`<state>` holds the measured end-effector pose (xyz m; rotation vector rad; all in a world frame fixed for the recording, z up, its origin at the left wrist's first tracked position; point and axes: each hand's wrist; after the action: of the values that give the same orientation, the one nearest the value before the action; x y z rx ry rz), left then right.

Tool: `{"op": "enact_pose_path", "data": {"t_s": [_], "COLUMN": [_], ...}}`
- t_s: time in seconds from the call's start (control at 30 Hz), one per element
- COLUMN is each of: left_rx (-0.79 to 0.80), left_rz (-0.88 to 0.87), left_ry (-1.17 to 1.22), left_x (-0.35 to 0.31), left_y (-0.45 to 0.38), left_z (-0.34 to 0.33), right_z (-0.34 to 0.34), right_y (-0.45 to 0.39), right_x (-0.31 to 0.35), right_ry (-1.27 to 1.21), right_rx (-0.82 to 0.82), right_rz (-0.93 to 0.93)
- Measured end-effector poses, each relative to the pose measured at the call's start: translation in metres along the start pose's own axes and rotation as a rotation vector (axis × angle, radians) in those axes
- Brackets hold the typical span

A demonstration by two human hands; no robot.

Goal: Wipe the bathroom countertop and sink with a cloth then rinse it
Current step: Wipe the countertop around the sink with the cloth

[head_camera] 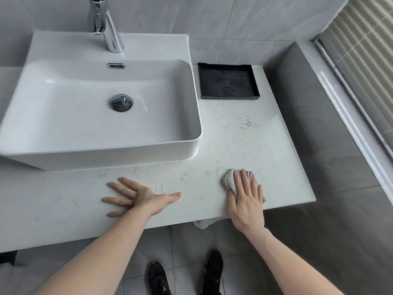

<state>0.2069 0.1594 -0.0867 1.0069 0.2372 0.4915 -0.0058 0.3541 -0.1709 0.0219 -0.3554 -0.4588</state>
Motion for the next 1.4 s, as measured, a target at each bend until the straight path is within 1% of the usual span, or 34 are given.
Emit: {"op": "enact_pose_path", "data": {"t_s": [0.1, 0.2, 0.5, 0.7, 0.9, 1.0, 1.07, 1.13, 1.2, 1.23, 1.3, 1.4], "left_rx": [0.003, 0.007, -0.014, -0.028, -0.068, -0.134, -0.222, -0.291, -0.304, -0.316, -0.398, -0.532], "left_rz": [0.006, 0.014, 0.026, 0.019, -0.004, -0.079, -0.191, -0.391, -0.611, -0.686, -0.750, -0.718], "left_ry": [0.010, 0.010, 0.001, -0.001, 0.015, 0.002, -0.031, -0.084, -0.112, -0.084, 0.012, 0.064], "left_x": [-0.001, -0.002, -0.005, -0.003, 0.000, 0.013, 0.040, 0.077, 0.118, 0.137, 0.175, 0.219], "left_y": [-0.004, -0.008, -0.009, -0.013, -0.021, -0.030, -0.037, -0.046, -0.063, -0.073, -0.099, -0.145], "left_z": [-0.001, -0.001, -0.004, -0.004, -0.006, -0.010, -0.010, -0.002, 0.026, 0.045, 0.088, 0.153], "right_z": [0.010, 0.008, 0.004, 0.004, -0.002, -0.008, -0.015, -0.022, -0.031, -0.037, -0.050, -0.069], "right_y": [-0.009, -0.014, -0.012, -0.013, -0.013, -0.009, -0.004, 0.000, 0.001, 0.000, -0.001, -0.003], "right_x": [-0.019, -0.017, -0.018, -0.015, 0.002, 0.020, 0.039, 0.060, 0.091, 0.108, 0.142, 0.193], "right_ry": [0.009, 0.044, 0.095, 0.061, 0.016, 0.004, 0.003, 0.005, 0.002, 0.001, 0.008, 0.028], "right_rx": [-0.025, -0.076, -0.083, -0.096, -0.125, -0.130, -0.133, -0.137, -0.142, -0.142, -0.132, -0.108], "right_rz": [-0.150, -0.222, -0.227, -0.238, -0.308, -0.317, -0.314, -0.313, -0.302, -0.291, -0.266, -0.219]}}
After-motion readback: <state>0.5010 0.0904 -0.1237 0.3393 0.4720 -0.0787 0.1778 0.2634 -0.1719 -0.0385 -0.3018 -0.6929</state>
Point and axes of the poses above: each hand's wrist, its own y-axis away from the middle knuckle, its own z-axis out of the back of the hand, x = y × z, and after that the axes turned 15 degrees about z, right-handed
